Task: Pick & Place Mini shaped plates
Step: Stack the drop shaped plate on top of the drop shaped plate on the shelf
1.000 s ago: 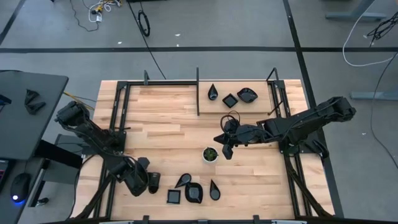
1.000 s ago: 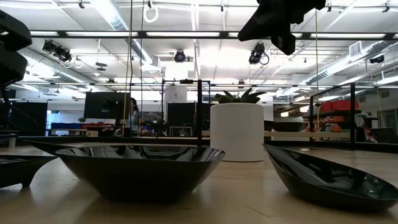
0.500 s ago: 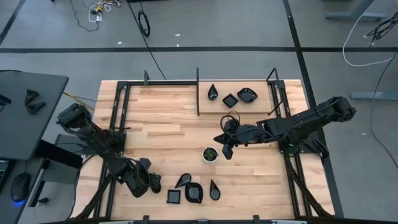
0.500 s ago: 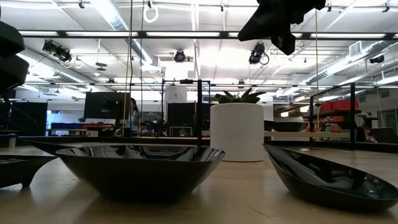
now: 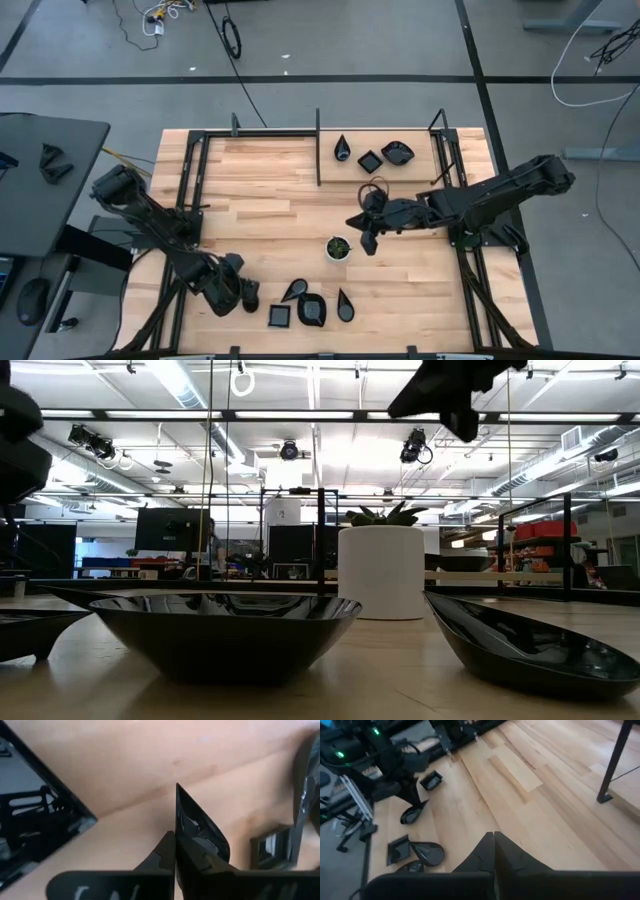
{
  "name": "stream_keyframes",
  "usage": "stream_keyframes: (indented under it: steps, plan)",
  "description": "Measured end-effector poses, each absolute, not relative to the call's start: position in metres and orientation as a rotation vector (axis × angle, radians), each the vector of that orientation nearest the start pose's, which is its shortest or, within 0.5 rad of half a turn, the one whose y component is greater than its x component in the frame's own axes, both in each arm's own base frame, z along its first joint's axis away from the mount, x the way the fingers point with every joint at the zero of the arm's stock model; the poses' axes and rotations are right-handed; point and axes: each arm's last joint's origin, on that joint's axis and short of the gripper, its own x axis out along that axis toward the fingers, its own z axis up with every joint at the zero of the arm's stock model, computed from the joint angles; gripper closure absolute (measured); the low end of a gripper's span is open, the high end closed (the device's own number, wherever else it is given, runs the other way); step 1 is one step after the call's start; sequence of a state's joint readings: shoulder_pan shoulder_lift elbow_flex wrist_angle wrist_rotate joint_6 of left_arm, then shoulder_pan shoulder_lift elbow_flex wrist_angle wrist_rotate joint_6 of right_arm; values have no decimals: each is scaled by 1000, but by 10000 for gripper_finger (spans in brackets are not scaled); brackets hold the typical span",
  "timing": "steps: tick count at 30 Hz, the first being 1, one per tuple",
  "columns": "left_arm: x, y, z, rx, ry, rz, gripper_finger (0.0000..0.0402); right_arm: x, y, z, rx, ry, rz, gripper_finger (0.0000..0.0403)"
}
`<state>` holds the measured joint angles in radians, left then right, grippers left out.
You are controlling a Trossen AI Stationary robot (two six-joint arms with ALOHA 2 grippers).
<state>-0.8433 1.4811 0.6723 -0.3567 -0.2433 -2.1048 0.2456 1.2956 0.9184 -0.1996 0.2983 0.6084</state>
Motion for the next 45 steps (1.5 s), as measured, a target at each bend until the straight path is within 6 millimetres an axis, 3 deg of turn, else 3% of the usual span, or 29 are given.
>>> stream_keyframes:
  steps: [6, 12, 16, 20, 25, 30, 36, 41, 45]
  plan:
    - [181, -174, 175, -1276, 1009, 556, 397, 243, 44, 296, 440, 460, -304, 399]
    - [221, -139, 233, -1201, 896, 477, 398, 209, 17, 315, 432, 413, -463, 399]
    - [262, -94, 273, -1084, 760, 437, 399, 195, 6, 313, 406, 479, -531, 399]
    - [300, -32, 308, -958, 635, 434, 400, 186, 1, 302, 359, 622, -589, 399]
    - [349, 48, 334, -811, 540, 421, 400, 178, -5, 276, 329, 738, -651, 399]
    - [398, 113, 336, -693, 528, 409, 400, 170, -9, 251, 388, 778, -711, 399]
    - [437, 171, 317, -636, 509, 498, 399, 168, -10, 250, 361, 777, -691, 399]
    - [447, 200, 294, -626, 537, 564, 400, 168, -17, 251, 309, 778, -692, 399]
    - [445, 206, 284, -626, 585, 619, 398, 169, -28, 253, 333, 755, -722, 399]
